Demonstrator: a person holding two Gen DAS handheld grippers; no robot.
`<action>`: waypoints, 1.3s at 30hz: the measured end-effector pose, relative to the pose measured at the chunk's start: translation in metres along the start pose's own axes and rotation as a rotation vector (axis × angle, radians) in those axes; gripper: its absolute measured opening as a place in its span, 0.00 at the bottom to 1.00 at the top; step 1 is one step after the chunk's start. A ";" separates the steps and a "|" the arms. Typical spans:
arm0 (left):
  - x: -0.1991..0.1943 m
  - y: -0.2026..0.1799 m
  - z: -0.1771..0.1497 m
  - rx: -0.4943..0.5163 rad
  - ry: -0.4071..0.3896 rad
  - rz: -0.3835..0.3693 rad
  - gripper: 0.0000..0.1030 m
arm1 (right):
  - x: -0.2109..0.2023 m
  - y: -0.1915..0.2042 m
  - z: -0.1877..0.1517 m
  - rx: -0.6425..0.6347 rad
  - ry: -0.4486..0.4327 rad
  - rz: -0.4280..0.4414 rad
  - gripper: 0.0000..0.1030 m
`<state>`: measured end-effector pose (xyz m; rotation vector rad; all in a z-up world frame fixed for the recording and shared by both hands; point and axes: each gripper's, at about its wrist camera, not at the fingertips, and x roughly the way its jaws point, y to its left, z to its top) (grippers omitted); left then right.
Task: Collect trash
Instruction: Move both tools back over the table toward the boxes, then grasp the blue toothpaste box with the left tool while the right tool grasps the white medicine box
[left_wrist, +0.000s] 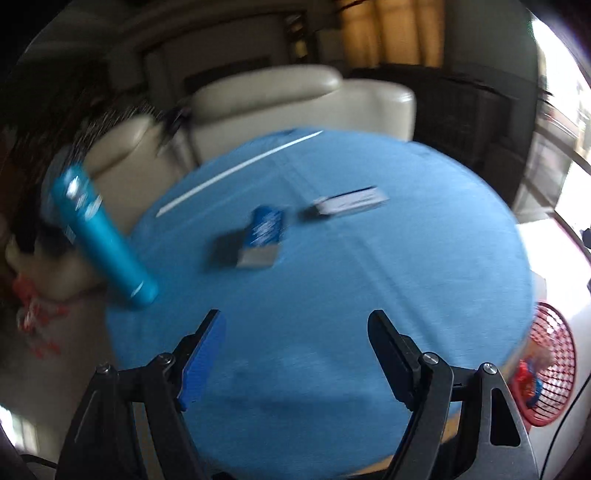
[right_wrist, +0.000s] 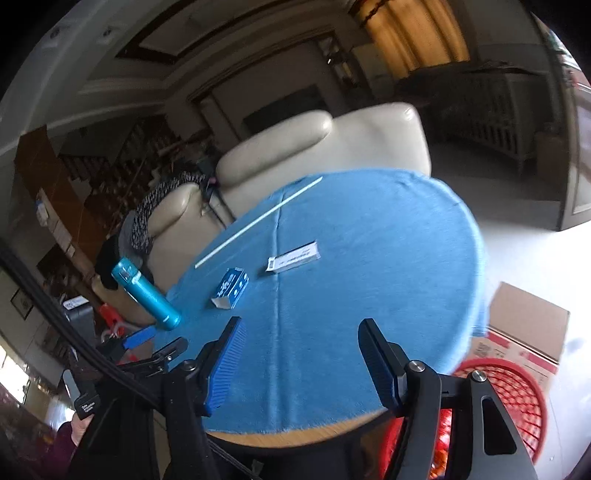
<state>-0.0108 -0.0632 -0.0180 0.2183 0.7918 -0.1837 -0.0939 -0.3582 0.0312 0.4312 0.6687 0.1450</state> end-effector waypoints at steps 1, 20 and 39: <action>0.004 0.009 -0.003 -0.017 0.013 0.008 0.78 | 0.012 0.001 0.003 -0.001 0.021 0.002 0.66; 0.047 0.087 -0.015 -0.093 0.063 -0.009 0.78 | 0.325 0.012 0.127 0.025 0.322 0.060 0.66; 0.143 0.054 0.092 -0.095 0.096 -0.189 0.78 | 0.348 0.034 0.077 -0.310 0.520 0.049 0.68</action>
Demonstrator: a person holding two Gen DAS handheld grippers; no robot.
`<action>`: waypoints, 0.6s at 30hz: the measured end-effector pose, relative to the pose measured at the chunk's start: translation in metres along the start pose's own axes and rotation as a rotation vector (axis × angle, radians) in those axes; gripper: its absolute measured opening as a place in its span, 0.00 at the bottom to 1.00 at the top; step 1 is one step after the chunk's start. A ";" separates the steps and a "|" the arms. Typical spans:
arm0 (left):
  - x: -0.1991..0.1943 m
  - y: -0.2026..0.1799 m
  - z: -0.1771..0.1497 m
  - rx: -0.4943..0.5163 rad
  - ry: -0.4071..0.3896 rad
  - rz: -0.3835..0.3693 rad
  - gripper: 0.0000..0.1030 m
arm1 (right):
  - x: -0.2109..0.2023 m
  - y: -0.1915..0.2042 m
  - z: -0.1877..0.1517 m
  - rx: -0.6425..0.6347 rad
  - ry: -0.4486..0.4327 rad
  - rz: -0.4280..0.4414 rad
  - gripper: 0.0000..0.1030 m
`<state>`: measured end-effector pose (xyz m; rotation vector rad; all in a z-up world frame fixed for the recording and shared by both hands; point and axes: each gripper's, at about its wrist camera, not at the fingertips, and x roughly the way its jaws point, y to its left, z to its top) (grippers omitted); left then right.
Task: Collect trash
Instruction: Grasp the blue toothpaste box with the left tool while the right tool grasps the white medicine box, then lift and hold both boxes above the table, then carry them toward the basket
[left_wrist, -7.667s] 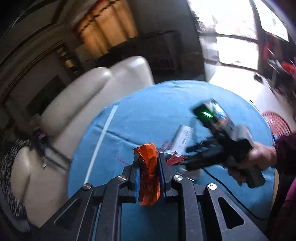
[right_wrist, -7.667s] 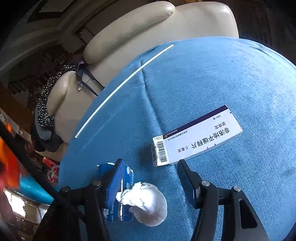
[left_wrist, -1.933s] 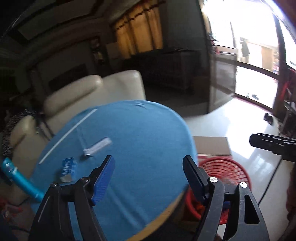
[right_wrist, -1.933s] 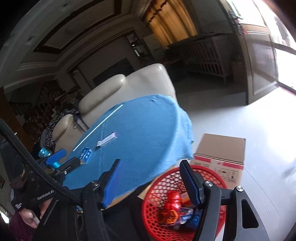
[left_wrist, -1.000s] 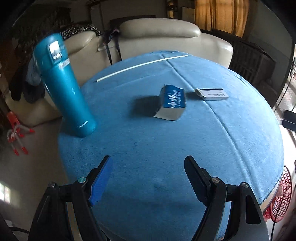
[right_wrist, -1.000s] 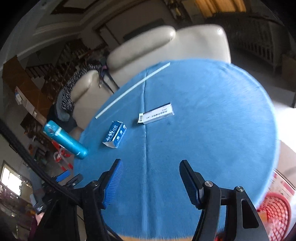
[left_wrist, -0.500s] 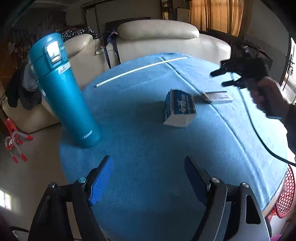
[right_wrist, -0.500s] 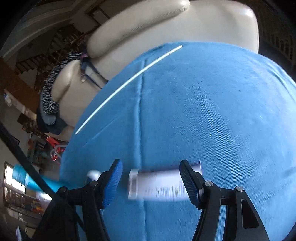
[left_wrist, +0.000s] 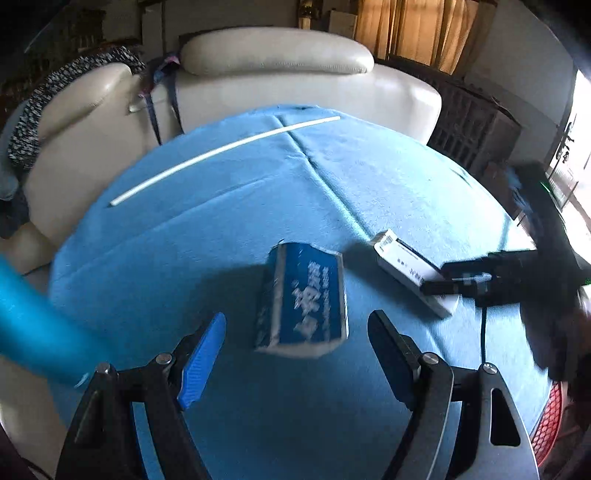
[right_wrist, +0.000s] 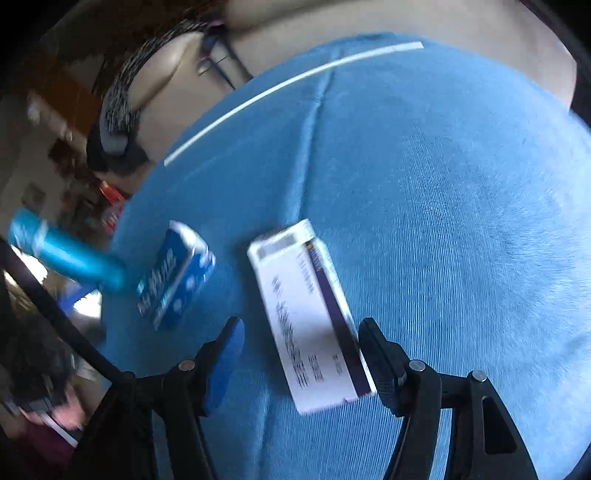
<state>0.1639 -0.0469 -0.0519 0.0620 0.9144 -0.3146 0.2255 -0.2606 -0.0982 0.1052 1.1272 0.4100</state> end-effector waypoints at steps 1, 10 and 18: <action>0.006 0.000 0.003 -0.003 0.006 -0.005 0.78 | 0.000 0.007 -0.003 -0.038 -0.014 -0.048 0.68; 0.043 -0.005 0.000 0.018 0.071 0.042 0.69 | 0.000 0.020 -0.033 -0.070 -0.138 -0.193 0.49; 0.037 0.000 -0.004 -0.031 0.066 0.071 0.57 | -0.069 0.036 -0.076 0.034 -0.282 -0.144 0.49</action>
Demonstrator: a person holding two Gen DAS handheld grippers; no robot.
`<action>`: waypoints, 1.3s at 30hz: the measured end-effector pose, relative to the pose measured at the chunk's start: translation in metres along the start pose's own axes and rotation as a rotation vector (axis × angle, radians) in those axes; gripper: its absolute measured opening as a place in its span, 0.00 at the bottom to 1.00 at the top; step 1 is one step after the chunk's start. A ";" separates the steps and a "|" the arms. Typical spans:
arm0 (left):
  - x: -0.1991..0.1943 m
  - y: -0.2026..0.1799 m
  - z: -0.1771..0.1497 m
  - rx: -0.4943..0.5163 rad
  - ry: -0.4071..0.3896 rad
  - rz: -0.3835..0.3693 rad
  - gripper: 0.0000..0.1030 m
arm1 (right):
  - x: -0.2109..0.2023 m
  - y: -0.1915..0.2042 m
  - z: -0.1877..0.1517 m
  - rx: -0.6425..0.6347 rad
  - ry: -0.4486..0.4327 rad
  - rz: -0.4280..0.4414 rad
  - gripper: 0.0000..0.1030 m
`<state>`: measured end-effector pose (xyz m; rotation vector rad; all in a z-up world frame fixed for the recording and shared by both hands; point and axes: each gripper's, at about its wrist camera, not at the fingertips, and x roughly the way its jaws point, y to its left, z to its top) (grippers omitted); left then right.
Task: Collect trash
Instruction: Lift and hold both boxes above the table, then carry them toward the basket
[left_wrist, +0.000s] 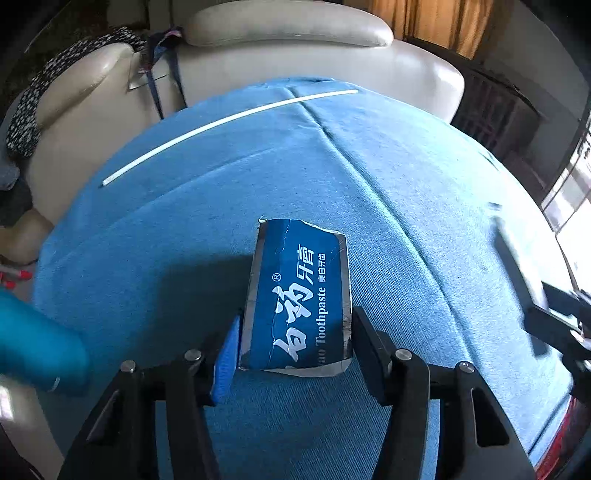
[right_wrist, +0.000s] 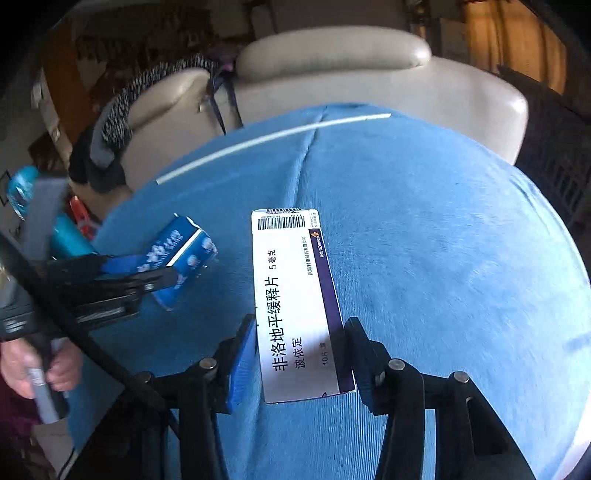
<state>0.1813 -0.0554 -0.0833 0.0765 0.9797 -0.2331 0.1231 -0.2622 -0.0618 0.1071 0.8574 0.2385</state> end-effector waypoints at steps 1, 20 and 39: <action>-0.005 0.000 -0.001 -0.004 -0.008 -0.002 0.57 | -0.006 0.001 -0.004 0.012 -0.016 0.006 0.49; -0.194 -0.121 -0.088 0.165 -0.355 -0.011 0.57 | -0.201 -0.013 -0.108 0.148 -0.255 -0.056 0.49; -0.219 -0.187 -0.127 0.242 -0.364 0.012 0.57 | -0.277 -0.034 -0.177 0.227 -0.322 -0.089 0.49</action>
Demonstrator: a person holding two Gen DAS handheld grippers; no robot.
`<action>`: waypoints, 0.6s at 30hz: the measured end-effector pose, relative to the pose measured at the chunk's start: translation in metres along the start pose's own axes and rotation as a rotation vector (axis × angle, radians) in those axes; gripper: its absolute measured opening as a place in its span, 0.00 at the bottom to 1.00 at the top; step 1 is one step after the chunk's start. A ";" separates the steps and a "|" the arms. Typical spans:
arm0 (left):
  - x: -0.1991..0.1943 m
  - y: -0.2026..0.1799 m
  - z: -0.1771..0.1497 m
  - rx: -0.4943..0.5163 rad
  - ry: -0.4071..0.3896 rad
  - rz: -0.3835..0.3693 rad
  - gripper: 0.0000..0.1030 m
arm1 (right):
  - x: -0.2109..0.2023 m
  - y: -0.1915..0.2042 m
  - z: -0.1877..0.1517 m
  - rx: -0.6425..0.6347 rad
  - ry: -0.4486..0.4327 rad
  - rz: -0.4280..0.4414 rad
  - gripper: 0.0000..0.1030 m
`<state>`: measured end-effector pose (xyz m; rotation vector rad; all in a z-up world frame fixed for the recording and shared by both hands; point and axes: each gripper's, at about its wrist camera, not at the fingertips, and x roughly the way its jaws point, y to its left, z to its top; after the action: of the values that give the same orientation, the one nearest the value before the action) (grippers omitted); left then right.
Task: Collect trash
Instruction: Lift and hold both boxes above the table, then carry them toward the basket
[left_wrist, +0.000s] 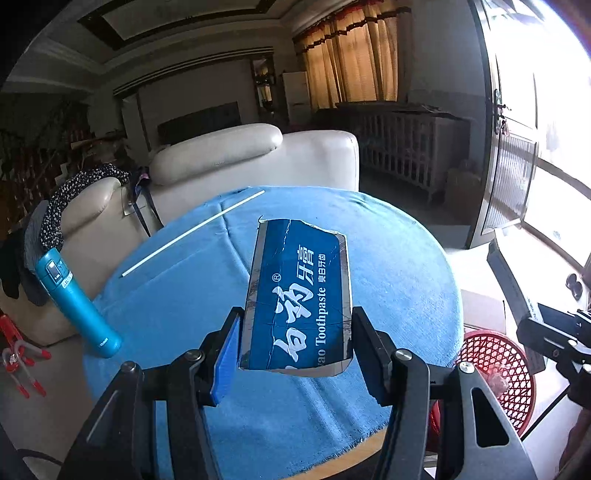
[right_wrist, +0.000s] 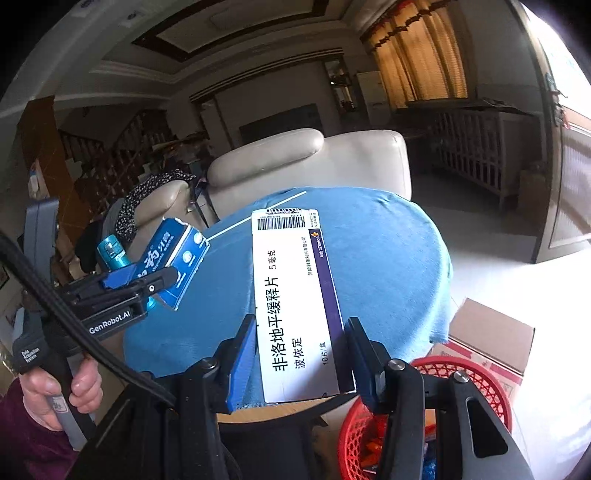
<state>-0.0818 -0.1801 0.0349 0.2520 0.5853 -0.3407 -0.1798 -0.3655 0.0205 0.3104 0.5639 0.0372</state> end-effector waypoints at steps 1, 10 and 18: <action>0.000 -0.002 -0.001 0.003 -0.002 0.005 0.57 | 0.000 -0.002 -0.001 0.006 0.001 0.001 0.49; -0.004 -0.010 -0.005 0.035 -0.022 0.028 0.57 | 0.002 -0.006 -0.008 0.025 0.016 0.001 0.49; -0.009 -0.012 -0.008 0.043 -0.032 0.026 0.57 | -0.003 -0.001 -0.006 0.013 0.001 0.009 0.49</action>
<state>-0.0972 -0.1859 0.0316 0.2944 0.5429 -0.3321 -0.1860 -0.3655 0.0168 0.3255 0.5639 0.0424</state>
